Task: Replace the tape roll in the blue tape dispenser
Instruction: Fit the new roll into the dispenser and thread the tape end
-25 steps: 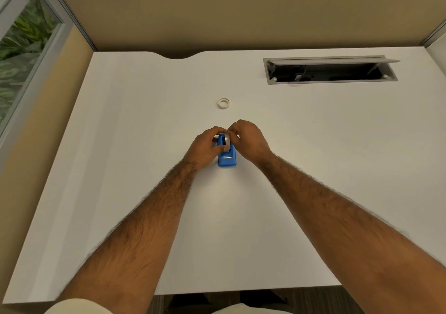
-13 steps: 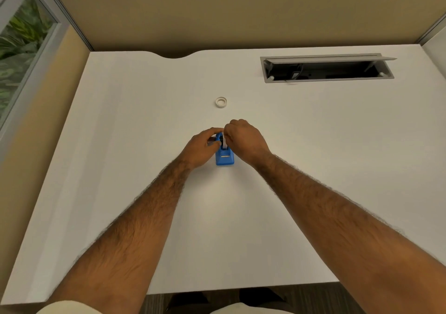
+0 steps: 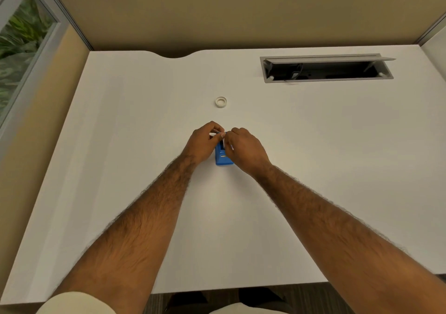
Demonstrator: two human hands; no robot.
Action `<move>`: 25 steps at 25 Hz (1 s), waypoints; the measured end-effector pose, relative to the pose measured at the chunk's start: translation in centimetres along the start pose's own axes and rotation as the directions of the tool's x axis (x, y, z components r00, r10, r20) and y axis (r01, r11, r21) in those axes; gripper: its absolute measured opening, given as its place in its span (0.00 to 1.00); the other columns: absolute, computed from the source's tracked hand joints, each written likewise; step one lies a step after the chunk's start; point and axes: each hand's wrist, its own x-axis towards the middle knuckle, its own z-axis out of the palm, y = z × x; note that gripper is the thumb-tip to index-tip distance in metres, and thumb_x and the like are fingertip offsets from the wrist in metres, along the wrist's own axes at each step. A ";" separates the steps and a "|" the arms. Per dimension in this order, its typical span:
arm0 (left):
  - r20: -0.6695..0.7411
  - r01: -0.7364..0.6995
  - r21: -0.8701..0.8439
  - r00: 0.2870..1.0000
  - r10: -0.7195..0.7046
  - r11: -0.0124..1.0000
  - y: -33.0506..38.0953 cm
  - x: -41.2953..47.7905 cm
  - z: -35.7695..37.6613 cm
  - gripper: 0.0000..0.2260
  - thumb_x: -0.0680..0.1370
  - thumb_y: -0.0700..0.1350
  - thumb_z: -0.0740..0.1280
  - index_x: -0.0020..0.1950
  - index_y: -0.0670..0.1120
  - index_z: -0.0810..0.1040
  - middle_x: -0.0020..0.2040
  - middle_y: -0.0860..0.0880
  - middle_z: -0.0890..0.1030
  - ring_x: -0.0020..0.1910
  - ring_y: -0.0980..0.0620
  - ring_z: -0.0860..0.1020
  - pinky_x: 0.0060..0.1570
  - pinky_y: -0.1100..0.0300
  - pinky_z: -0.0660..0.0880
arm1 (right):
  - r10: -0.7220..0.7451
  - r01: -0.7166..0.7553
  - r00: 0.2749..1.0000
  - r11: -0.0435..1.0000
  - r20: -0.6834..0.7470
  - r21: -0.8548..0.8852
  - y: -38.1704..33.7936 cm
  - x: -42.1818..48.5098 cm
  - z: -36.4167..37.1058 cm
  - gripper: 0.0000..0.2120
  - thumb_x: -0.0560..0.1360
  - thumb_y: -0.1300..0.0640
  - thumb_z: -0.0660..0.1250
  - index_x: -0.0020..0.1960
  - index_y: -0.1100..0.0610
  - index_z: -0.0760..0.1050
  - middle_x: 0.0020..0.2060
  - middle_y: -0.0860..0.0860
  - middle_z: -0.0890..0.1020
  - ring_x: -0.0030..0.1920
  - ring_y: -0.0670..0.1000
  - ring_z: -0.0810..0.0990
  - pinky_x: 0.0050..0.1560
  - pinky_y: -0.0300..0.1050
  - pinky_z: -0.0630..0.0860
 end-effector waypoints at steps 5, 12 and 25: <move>-0.010 0.019 0.009 1.000 -0.019 1.000 0.2 0.1 0.0 0.08 0.81 0.49 0.66 0.56 0.46 0.78 0.54 0.50 0.82 0.52 0.51 0.81 0.53 0.59 0.76 | 0.652 -0.617 0.734 0.520 0.192 0.590 -0.4 0.0 -0.3 0.14 0.79 0.53 0.63 0.48 0.64 0.78 0.39 0.55 0.83 0.35 0.51 0.79 0.35 0.45 0.77; -0.011 0.012 0.014 1.000 -0.012 1.000 0.2 0.0 0.0 0.07 0.80 0.49 0.67 0.55 0.49 0.78 0.54 0.52 0.81 0.51 0.52 0.80 0.49 0.63 0.74 | 0.652 -0.786 0.495 0.054 0.574 0.616 -1.2 1.5 -1.6 0.15 0.75 0.51 0.72 0.43 0.64 0.81 0.30 0.53 0.77 0.26 0.46 0.71 0.24 0.36 0.69; -0.030 0.015 0.056 0.999 -0.013 0.998 0.9 -0.6 0.1 0.09 0.81 0.48 0.66 0.58 0.46 0.78 0.57 0.48 0.82 0.53 0.49 0.81 0.53 0.59 0.76 | 0.571 -0.832 0.355 -0.170 0.741 0.529 -1.5 2.0 -2.1 0.11 0.75 0.60 0.73 0.55 0.64 0.82 0.33 0.52 0.78 0.27 0.44 0.72 0.23 0.34 0.70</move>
